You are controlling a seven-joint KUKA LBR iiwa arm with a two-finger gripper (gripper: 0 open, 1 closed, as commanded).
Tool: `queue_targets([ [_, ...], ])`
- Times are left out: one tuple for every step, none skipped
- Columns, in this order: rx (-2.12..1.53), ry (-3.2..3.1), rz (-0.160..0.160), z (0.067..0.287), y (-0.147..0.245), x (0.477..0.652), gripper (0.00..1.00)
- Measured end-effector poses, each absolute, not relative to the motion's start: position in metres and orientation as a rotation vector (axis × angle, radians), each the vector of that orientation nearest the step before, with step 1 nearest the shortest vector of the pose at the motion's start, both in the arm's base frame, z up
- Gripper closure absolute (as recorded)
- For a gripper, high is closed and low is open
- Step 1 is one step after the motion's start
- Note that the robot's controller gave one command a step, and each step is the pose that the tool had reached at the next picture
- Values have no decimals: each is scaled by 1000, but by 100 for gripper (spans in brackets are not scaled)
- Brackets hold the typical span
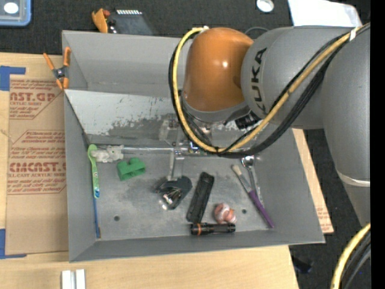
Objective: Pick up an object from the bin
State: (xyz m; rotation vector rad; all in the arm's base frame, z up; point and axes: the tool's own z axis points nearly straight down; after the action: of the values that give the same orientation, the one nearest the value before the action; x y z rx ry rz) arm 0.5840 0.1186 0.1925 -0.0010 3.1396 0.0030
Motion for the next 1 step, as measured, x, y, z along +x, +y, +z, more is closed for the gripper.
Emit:
queue_targets([
  [-262, 3125, 0, 182, 134, 578, 0],
])
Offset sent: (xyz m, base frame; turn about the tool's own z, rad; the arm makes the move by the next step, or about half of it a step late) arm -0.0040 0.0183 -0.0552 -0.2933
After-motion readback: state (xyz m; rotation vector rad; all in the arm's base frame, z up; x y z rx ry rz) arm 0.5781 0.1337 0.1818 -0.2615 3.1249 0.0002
